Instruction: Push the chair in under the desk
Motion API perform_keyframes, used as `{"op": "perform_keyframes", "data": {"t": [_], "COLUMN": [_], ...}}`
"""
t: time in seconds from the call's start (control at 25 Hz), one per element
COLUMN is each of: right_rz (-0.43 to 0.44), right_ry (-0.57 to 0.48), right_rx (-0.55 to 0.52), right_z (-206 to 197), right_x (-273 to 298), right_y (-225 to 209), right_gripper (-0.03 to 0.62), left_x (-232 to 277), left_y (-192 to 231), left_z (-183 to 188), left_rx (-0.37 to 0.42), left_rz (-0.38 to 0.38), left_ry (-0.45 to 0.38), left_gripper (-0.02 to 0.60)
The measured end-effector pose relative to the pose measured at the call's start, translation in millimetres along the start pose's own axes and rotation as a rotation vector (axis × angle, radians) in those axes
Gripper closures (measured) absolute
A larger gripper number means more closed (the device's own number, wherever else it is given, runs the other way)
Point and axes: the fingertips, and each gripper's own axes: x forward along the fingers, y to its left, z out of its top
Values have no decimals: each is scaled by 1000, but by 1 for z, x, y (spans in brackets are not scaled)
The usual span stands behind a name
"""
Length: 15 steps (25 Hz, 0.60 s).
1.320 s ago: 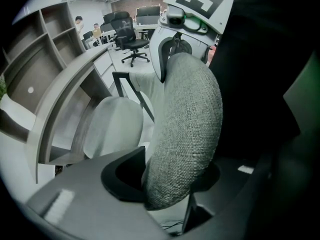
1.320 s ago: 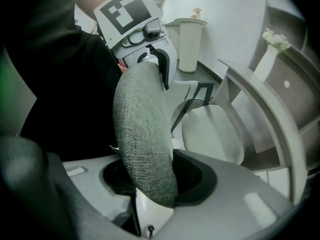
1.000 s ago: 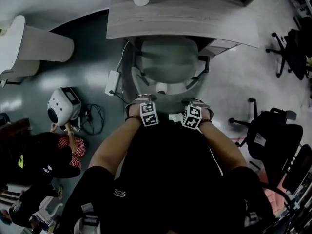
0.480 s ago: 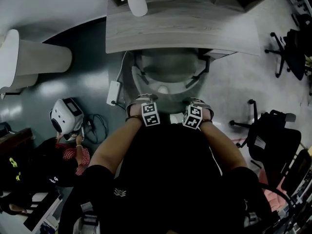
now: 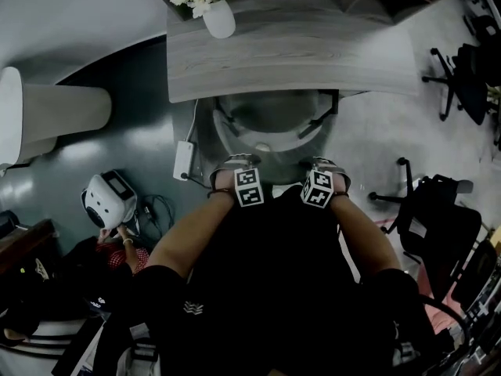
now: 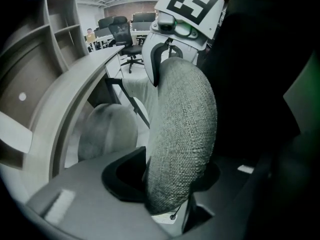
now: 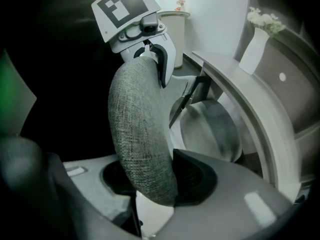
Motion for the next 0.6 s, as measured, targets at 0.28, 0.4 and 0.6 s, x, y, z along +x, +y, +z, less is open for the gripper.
{"op": "perform_keyframes", "data": {"t": [0.28, 0.4, 0.6], "right_rz": [-25, -24, 3], "right_ry": [8, 7, -24], "right_rx": [7, -1, -46], "right_z": [-14, -21, -24], "right_x": [-4, -6, -8], "right_y": [-23, -29, -32], "right_gripper": [422, 419, 418], "left_x": [8, 10, 12], "left_y": [11, 14, 15], "left_z": [19, 28, 32], "left_rx": [14, 0, -12], "left_rz": [-33, -38, -39], "left_ry": [-46, -51, -35], "left_gripper": [387, 387, 387]}}
